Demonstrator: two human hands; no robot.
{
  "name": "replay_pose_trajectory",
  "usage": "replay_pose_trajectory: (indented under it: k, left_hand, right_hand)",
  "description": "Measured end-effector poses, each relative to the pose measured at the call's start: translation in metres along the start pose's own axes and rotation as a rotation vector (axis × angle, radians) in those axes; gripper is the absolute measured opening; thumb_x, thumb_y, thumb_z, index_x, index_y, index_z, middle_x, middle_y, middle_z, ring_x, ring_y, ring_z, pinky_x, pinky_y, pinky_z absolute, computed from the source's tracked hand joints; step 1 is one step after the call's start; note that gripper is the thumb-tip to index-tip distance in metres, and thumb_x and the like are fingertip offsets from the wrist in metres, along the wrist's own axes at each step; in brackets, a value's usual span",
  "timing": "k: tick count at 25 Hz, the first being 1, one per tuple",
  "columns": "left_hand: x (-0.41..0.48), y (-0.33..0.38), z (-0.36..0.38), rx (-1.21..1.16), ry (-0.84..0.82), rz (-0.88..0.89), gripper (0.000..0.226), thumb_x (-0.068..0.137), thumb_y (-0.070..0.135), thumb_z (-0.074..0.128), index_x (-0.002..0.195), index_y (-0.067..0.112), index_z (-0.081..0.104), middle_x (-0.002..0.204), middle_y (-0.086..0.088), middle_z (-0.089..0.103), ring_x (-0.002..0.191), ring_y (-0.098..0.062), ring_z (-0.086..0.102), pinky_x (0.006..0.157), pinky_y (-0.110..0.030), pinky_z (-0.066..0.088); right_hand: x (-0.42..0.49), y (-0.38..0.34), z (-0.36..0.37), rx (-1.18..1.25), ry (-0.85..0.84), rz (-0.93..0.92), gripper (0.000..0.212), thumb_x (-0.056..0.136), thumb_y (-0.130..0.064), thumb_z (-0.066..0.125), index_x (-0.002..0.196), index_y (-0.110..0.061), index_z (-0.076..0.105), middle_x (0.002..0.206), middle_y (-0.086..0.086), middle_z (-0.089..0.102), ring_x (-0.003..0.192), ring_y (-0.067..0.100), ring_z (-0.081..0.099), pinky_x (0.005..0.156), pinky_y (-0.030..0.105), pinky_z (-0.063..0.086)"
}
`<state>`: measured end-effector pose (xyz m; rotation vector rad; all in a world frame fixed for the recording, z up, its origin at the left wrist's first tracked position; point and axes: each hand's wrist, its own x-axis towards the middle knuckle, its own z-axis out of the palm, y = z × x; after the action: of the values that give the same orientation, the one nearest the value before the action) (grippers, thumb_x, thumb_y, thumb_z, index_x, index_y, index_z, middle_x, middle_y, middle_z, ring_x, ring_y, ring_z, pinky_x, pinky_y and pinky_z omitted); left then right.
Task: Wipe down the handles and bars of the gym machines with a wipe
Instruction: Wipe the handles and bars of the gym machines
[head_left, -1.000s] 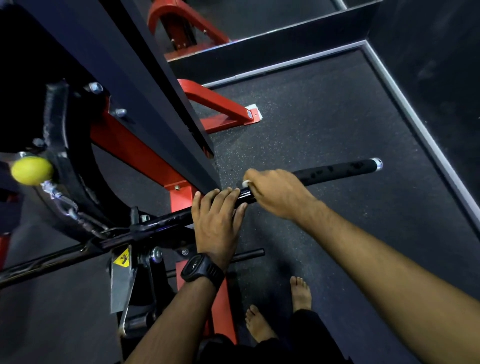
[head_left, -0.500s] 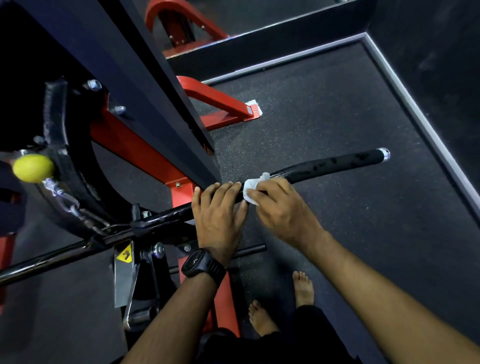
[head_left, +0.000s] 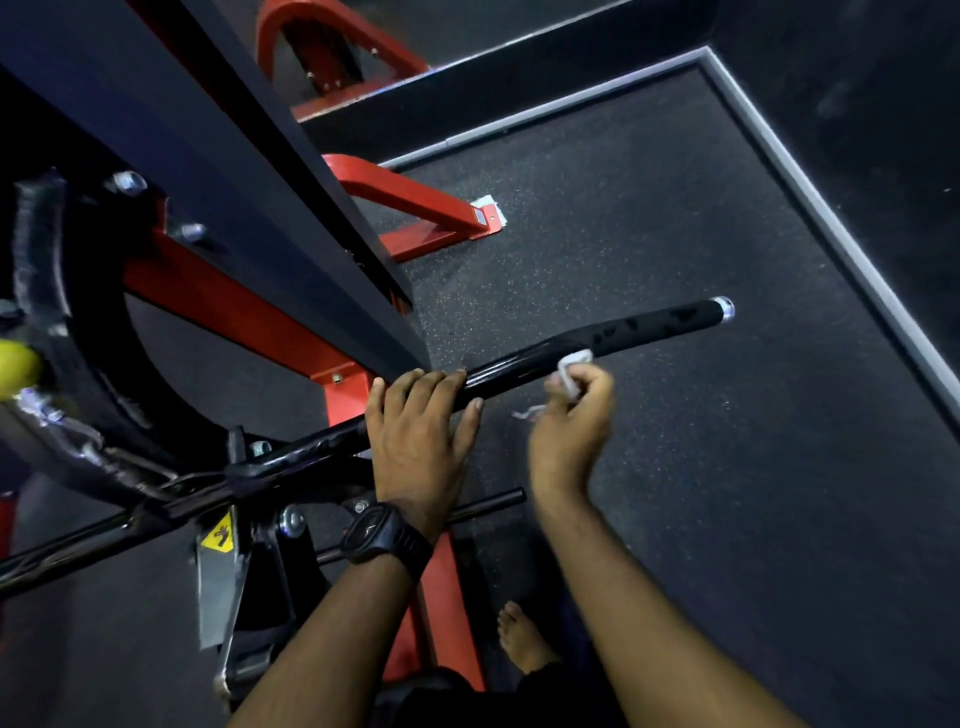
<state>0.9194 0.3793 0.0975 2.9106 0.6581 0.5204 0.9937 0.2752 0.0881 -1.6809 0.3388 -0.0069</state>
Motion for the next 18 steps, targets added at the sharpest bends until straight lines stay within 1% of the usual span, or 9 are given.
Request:
replay_pose_trajectory:
  k: [2, 4, 5, 8, 11, 13, 15, 16, 18]
  left_hand:
    - [0.001, 0.001, 0.004, 0.005, 0.008, -0.006, 0.035, 0.092, 0.042, 0.054, 0.114, 0.019, 0.068, 0.110, 0.000, 0.068, 0.115, -0.024, 0.055, 0.106, -0.048, 0.031]
    - [0.001, 0.003, 0.005, 0.012, 0.014, -0.003, 0.034, 0.092, 0.041, 0.055, 0.114, 0.018, 0.068, 0.110, 0.000, 0.068, 0.114, -0.024, 0.056, 0.105, -0.048, 0.032]
    - [0.002, 0.003, 0.005, 0.017, 0.020, -0.004, 0.035, 0.092, 0.042, 0.054, 0.113, 0.018, 0.068, 0.109, 0.000, 0.068, 0.114, -0.024, 0.056, 0.105, -0.048, 0.032]
    - [0.004, 0.004, 0.002, 0.016, 0.039, -0.015, 0.034, 0.091, 0.041, 0.054, 0.112, 0.017, 0.068, 0.108, -0.001, 0.068, 0.113, -0.025, 0.056, 0.105, -0.047, 0.032]
    - [0.003, 0.005, 0.001, 0.016, 0.043, -0.007, 0.032, 0.091, 0.040, 0.057, 0.112, 0.018, 0.067, 0.108, 0.000, 0.068, 0.113, -0.024, 0.055, 0.105, -0.047, 0.032]
    - [0.004, 0.004, 0.001, 0.011, 0.052, -0.009, 0.032, 0.090, 0.040, 0.057, 0.111, 0.018, 0.068, 0.107, 0.000, 0.068, 0.112, -0.024, 0.056, 0.105, -0.047, 0.033]
    - [0.006, 0.006, 0.001, -0.001, 0.057, -0.020, 0.032, 0.091, 0.040, 0.057, 0.110, 0.017, 0.068, 0.105, 0.000, 0.068, 0.112, -0.024, 0.056, 0.104, -0.047, 0.033]
    - [0.007, 0.007, 0.000, -0.003, 0.054, -0.017, 0.033, 0.091, 0.041, 0.056, 0.110, 0.017, 0.068, 0.105, -0.001, 0.068, 0.112, -0.025, 0.056, 0.104, -0.047, 0.032]
    - [0.009, 0.008, -0.001, -0.007, 0.047, -0.001, 0.034, 0.091, 0.042, 0.055, 0.109, 0.016, 0.068, 0.104, 0.000, 0.068, 0.112, -0.025, 0.056, 0.104, -0.046, 0.032]
  right_hand:
    - [-0.009, 0.002, 0.011, 0.245, -0.100, 0.286, 0.007, 0.095, -0.002, 0.055, 0.100, -0.008, 0.053, 0.091, 0.007, 0.061, 0.071, -0.002, 0.058, 0.075, 0.020, 0.048]
    - [-0.014, 0.000, 0.016, 0.515, -0.151, 0.516, 0.004, 0.097, -0.006, 0.053, 0.098, -0.010, 0.054, 0.086, 0.005, 0.063, 0.075, 0.006, 0.060, 0.084, 0.031, 0.048]
    - [-0.018, -0.004, 0.016, 0.568, -0.174, 0.566, 0.004, 0.098, -0.007, 0.052, 0.098, -0.010, 0.055, 0.085, 0.004, 0.063, 0.076, 0.009, 0.060, 0.085, 0.032, 0.048]
    - [-0.017, -0.008, 0.014, 0.604, -0.226, 0.560, 0.005, 0.097, -0.006, 0.053, 0.097, -0.010, 0.054, 0.083, 0.004, 0.063, 0.074, 0.010, 0.061, 0.074, 0.024, 0.051]
    - [-0.002, -0.014, 0.014, 0.818, -0.091, 0.611, 0.008, 0.098, -0.003, 0.050, 0.100, -0.010, 0.051, 0.082, 0.003, 0.058, 0.069, 0.008, 0.057, 0.066, 0.019, 0.051]
    - [-0.001, -0.020, 0.013, 0.926, -0.118, 0.701, 0.008, 0.100, -0.004, 0.047, 0.104, -0.009, 0.051, 0.087, 0.005, 0.059, 0.072, 0.009, 0.060, 0.068, 0.019, 0.053]
    - [-0.001, -0.022, 0.010, 0.938, -0.180, 0.777, 0.009, 0.099, -0.002, 0.045, 0.102, -0.007, 0.053, 0.084, 0.006, 0.064, 0.072, 0.009, 0.066, 0.069, 0.020, 0.054]
    - [0.001, -0.021, 0.009, 0.946, -0.167, 0.795, 0.011, 0.099, 0.000, 0.045, 0.101, -0.006, 0.053, 0.084, 0.007, 0.066, 0.073, 0.010, 0.067, 0.071, 0.021, 0.055]
    - [0.007, -0.019, 0.009, 0.964, -0.129, 0.807, 0.016, 0.099, 0.003, 0.042, 0.102, -0.006, 0.054, 0.092, 0.009, 0.063, 0.082, 0.013, 0.065, 0.079, 0.023, 0.054]
